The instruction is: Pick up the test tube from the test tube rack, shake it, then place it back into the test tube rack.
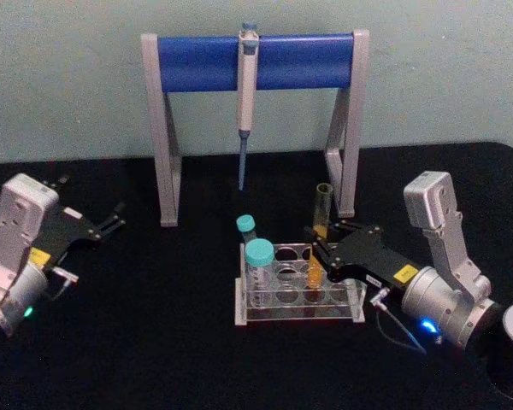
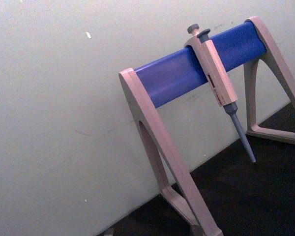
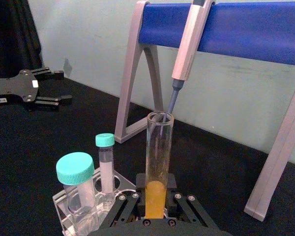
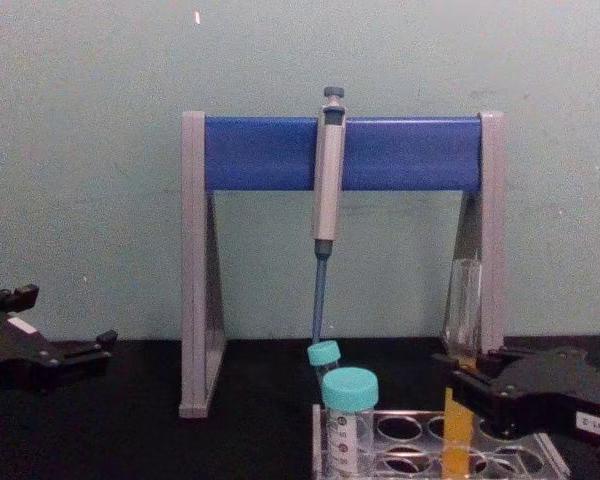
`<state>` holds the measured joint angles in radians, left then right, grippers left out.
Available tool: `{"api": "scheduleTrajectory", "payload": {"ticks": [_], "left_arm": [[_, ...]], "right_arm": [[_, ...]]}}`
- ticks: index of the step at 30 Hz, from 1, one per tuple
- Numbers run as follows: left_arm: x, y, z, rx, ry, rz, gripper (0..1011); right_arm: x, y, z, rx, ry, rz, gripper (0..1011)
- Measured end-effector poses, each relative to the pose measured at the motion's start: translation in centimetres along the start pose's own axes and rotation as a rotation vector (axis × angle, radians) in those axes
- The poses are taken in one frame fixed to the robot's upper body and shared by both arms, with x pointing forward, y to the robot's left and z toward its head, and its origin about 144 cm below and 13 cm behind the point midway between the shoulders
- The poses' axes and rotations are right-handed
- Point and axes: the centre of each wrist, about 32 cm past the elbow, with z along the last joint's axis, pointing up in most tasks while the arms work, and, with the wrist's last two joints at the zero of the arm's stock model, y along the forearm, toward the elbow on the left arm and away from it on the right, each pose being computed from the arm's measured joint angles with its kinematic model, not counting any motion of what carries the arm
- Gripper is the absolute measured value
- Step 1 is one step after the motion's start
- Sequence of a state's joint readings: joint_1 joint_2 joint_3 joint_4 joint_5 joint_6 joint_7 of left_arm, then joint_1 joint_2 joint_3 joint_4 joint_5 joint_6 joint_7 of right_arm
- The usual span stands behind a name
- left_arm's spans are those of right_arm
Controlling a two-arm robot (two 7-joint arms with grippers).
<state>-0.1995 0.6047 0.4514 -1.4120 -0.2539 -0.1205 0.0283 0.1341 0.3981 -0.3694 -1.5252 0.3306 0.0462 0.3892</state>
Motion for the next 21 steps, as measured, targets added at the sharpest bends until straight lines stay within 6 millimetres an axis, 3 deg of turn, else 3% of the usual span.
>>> {"api": "scheduleTrajectory", "payload": {"ticks": [7,21], "left_arm": [[0.00,0.00,0.00,0.000,0.000,0.000,1001],[0.00,0.00,0.00,0.000,0.000,0.000,1001]], "right_arm": [[0.02,-0.01,0.00,-0.001,0.000,0.000,284],[0.03,-0.02,0.01,-0.001,0.000,0.001,737]]}}
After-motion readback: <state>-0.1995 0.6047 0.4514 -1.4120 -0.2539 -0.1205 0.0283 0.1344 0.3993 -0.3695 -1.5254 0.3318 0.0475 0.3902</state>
